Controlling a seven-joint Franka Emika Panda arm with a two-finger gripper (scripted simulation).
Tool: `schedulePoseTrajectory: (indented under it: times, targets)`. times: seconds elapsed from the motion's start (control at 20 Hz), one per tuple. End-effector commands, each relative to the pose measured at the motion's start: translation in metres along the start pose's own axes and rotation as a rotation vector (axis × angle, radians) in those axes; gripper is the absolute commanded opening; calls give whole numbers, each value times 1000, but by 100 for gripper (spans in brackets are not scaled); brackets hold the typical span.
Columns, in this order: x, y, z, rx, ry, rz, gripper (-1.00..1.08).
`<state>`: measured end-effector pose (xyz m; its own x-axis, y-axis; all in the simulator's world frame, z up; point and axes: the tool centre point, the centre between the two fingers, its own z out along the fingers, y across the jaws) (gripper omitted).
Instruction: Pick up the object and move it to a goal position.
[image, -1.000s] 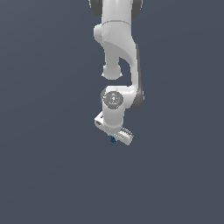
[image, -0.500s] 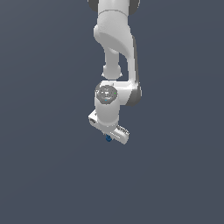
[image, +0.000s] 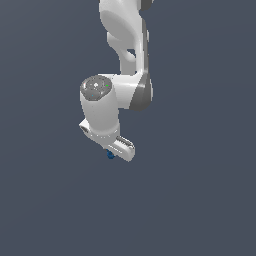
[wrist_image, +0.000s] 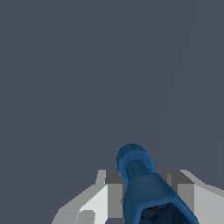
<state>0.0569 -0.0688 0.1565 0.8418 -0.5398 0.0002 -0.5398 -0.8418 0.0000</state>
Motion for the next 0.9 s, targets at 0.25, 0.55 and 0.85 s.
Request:
schedulePoseTrajectory:
  times: [0.25, 0.55, 0.85]
  targets:
    - [39, 24, -63, 0, 0, 0, -100]
    - [59, 35, -94, 0, 0, 0, -100]
    - [69, 40, -109, 0, 0, 0, -100]
